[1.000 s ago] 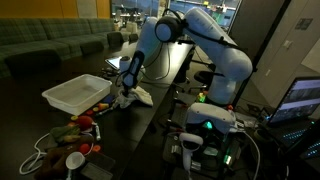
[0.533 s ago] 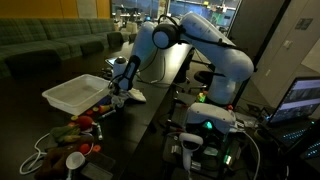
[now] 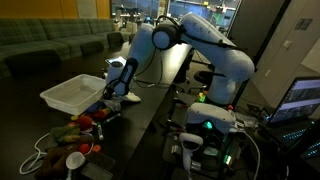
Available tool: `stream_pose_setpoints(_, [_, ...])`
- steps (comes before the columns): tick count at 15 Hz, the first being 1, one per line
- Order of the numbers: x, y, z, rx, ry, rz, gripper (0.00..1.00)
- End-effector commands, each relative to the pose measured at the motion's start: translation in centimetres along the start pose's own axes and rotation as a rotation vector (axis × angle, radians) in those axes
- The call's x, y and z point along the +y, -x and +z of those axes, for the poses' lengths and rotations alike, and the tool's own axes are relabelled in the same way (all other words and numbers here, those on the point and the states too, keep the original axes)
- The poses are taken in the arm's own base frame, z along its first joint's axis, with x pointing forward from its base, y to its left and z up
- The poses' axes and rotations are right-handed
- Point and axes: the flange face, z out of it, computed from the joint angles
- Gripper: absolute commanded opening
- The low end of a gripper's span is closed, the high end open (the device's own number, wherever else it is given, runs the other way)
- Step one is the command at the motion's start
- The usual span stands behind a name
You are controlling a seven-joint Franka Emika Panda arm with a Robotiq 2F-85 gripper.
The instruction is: Use the cloth to push the objects on the counter to the left, then put it in the box
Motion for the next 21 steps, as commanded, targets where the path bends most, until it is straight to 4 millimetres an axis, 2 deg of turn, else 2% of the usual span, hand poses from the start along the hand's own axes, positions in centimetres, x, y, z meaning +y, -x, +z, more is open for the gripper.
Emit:
stream_pose_setpoints(1, [-4.4, 0.2, -0.5, 0.013, -0.041, -0.047, 0.07])
stream_pose_setpoints(4, [-7.4, -0.2, -1.2, 0.031, -0.050, -0.090, 0.08])
stream_pose_setpoints(5, [-7.9, -0.3, -1.0, 0.035, -0.039, -0.100, 0.07])
stream_pose_setpoints(7, [-7.5, -0.1, -0.9, 0.024, -0.019, -0.106, 0.08])
stream_pose_setpoints(9, [-5.2, 0.8, -0.3, 0.001, 0.036, -0.089, 0.08])
stream_pose_setpoints(12, [0.1, 2.9, 0.5, -0.039, 0.162, -0.014, 0.08])
stream_pose_setpoints(14, [4.8, 5.8, 0.9, -0.090, 0.243, 0.054, 0.08])
stream_pose_setpoints(16, [8.4, 9.0, 0.8, -0.160, 0.296, 0.130, 0.08])
stream_pose_setpoints(18, [10.1, 12.2, 0.4, -0.247, 0.329, 0.178, 0.08])
stream_pose_setpoints(21, [9.1, 16.1, -1.3, -0.368, 0.300, 0.182, 0.08])
